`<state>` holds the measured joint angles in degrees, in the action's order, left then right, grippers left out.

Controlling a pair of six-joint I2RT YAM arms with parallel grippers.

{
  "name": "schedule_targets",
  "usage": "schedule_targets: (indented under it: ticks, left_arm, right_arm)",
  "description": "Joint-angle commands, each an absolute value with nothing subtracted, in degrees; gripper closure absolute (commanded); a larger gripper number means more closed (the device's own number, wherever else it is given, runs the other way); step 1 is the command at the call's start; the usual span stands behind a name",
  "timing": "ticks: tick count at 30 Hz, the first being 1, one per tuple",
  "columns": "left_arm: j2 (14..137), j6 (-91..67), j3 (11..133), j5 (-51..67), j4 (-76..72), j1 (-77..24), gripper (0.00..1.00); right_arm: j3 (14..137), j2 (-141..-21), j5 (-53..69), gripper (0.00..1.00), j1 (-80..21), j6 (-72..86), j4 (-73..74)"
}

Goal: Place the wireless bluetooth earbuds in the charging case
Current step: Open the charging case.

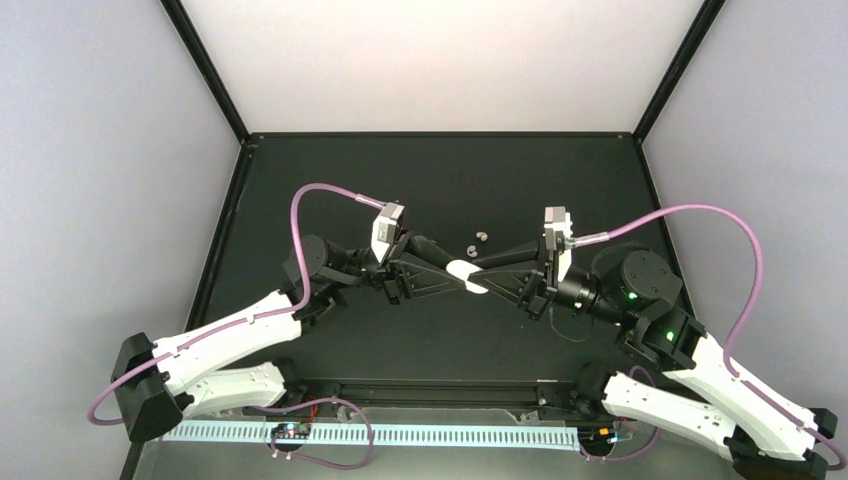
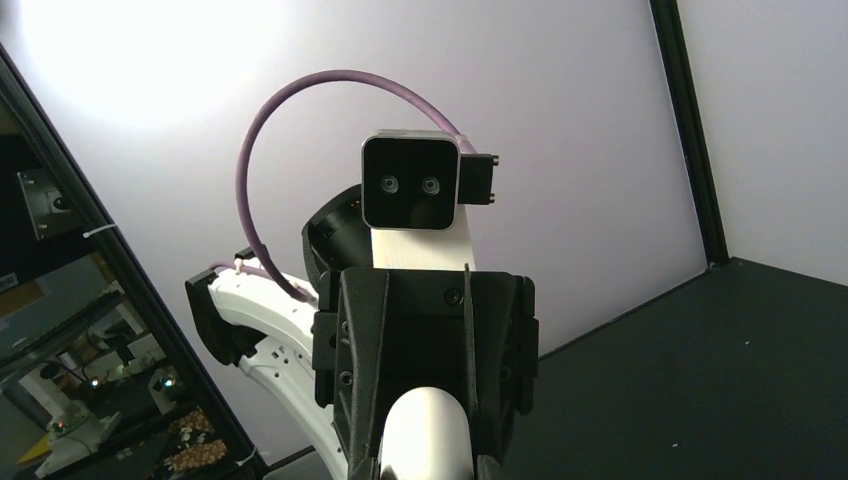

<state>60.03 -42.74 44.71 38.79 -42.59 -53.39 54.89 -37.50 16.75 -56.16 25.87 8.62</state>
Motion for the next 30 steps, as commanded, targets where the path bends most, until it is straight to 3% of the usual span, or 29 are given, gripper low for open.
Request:
schedule_targets:
  ticks: [1, 6, 9, 12, 22, 30]
  left_arm:
    - [60.35, -43.58, 44.84, 39.13, -44.87, -53.90, 0.68]
    - [60.56, -43.37, 44.89, 40.06, -44.83, -53.97, 0.69]
    - [60.73, -42.62, 45.06, 40.83, -44.64, -53.96, 0.87]
    - [60.45, -41.48, 45.25, 41.57, -44.32, -53.96, 0.98]
    - [57.22, -32.61, 45.58, 42.52, -39.08, -53.96, 0.99]
    - [55.70, -28.48, 46.29, 41.70, -34.38, -53.96, 0.98]
  right_arm:
    - [53.96, -36.53, 15.34, 0.86, -55.97, 25.75, 5.84]
    - [53.65, -36.30, 15.17, 0.85, -55.99, 25.91, 5.63]
    - [53.55, -36.27, 15.12, 0.82, -55.98, 25.91, 5.54]
    - [53.96, -36.13, 15.29, 0.71, -55.98, 25.57, 5.98]
    - [59.23, -38.34, 16.22, 0.46, -55.99, 20.47, 16.38]
    - [59.45, -39.24, 20.48, 0.41, -56.00, 21.42, 15.27]
